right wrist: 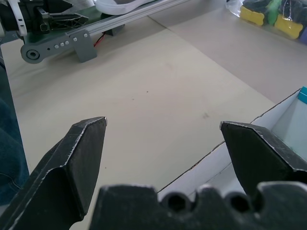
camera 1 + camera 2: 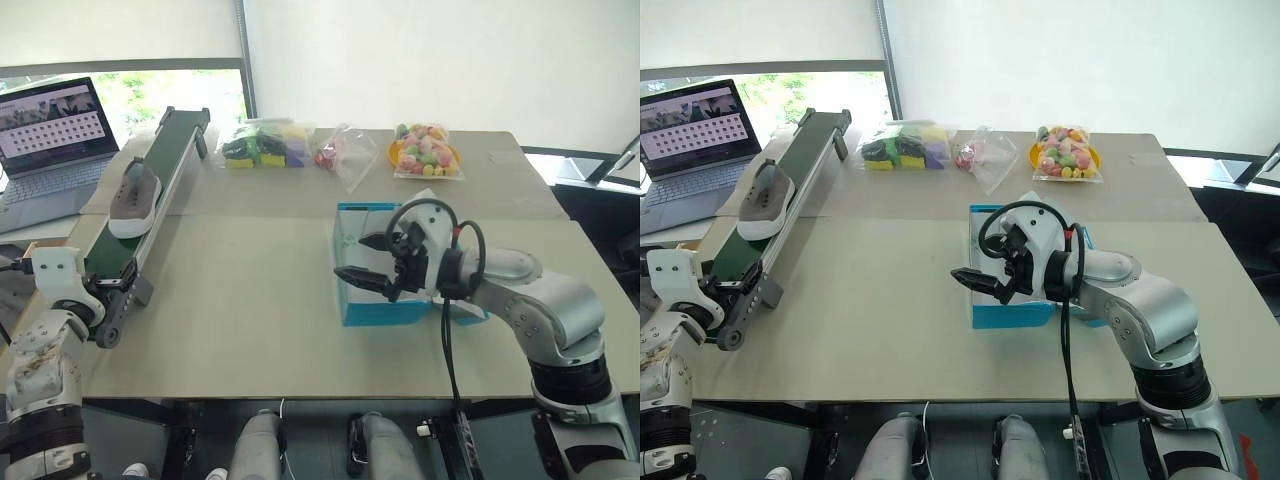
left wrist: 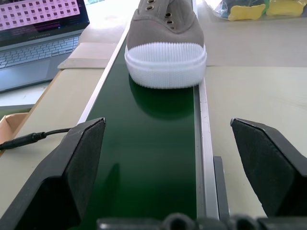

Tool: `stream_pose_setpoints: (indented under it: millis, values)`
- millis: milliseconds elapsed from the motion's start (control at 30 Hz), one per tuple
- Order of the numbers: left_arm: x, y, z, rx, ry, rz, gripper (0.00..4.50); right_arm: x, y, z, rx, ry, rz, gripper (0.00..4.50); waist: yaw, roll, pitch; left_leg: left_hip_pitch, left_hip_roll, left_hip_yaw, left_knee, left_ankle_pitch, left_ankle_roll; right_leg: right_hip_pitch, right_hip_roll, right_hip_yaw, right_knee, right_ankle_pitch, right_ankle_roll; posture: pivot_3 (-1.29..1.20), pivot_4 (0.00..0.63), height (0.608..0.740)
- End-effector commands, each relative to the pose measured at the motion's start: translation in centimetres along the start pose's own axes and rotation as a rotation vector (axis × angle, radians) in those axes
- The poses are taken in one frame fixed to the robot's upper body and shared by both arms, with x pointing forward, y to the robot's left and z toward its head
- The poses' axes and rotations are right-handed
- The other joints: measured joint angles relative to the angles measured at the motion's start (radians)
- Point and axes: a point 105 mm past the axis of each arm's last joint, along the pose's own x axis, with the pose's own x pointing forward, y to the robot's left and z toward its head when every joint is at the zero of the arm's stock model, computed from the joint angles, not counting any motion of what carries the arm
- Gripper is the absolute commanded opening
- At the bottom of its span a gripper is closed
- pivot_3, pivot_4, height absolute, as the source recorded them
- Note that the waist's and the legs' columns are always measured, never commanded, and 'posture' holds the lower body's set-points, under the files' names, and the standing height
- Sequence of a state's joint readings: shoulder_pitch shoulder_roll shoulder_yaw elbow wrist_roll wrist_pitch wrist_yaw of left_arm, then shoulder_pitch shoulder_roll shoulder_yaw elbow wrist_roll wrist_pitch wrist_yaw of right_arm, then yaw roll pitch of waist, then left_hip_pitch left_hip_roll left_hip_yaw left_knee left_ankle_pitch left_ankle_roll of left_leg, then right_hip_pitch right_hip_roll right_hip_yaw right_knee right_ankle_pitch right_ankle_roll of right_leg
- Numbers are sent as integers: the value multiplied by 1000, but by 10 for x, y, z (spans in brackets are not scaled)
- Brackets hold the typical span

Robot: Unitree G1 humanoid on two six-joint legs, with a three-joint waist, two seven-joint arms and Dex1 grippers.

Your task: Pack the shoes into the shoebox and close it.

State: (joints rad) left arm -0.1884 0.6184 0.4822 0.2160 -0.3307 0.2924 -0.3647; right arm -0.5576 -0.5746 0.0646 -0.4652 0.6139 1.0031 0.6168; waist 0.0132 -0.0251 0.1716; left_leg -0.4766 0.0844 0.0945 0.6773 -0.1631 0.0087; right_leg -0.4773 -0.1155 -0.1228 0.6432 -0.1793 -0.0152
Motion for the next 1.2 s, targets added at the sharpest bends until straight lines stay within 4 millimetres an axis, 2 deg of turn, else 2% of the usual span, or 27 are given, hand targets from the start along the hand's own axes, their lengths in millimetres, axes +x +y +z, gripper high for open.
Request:
stream_pose_setpoints:
  millis: [33,267,400,500,567,933,1200]
  values:
    - [2,0,10,21,-40,7,4500,-3,3,15,-43,-52,5,4485,0,0,0,0,0,0,0,0,0,0,0,0,0,0,0,0,150,681]
    - [4,3,13,20,-40,18,4500,-2,4,18,-42,-68,9,4485,0,0,0,0,0,0,0,0,0,0,0,0,0,0,0,0,150,681]
    - [6,4,-5,-32,54,31,4500,-2,5,22,-45,-86,10,4485,4,0,0,0,0,0,0,0,0,1,0,0,0,0,0,0,150,681]
    - [6,1,-10,-104,74,19,3766,-3,5,25,-47,-95,10,4500,6,0,0,1,0,0,0,0,0,1,0,-1,1,0,0,0,150,681]
    - [6,0,-10,-89,84,9,3110,-3,4,28,-48,-104,12,4500,6,1,0,3,0,0,0,0,0,2,0,-1,1,0,0,0,150,681]
    - [8,0,-10,-91,96,0,444,-6,1,41,-67,-135,4,4500,6,3,0,7,0,-3,-2,0,0,4,0,-1,2,0,0,0,150,681]
    - [12,0,-10,-91,88,15,444,-6,-2,43,-72,-139,-15,4500,10,4,0,7,0,-3,-1,0,0,4,0,-1,2,0,0,0,150,681]
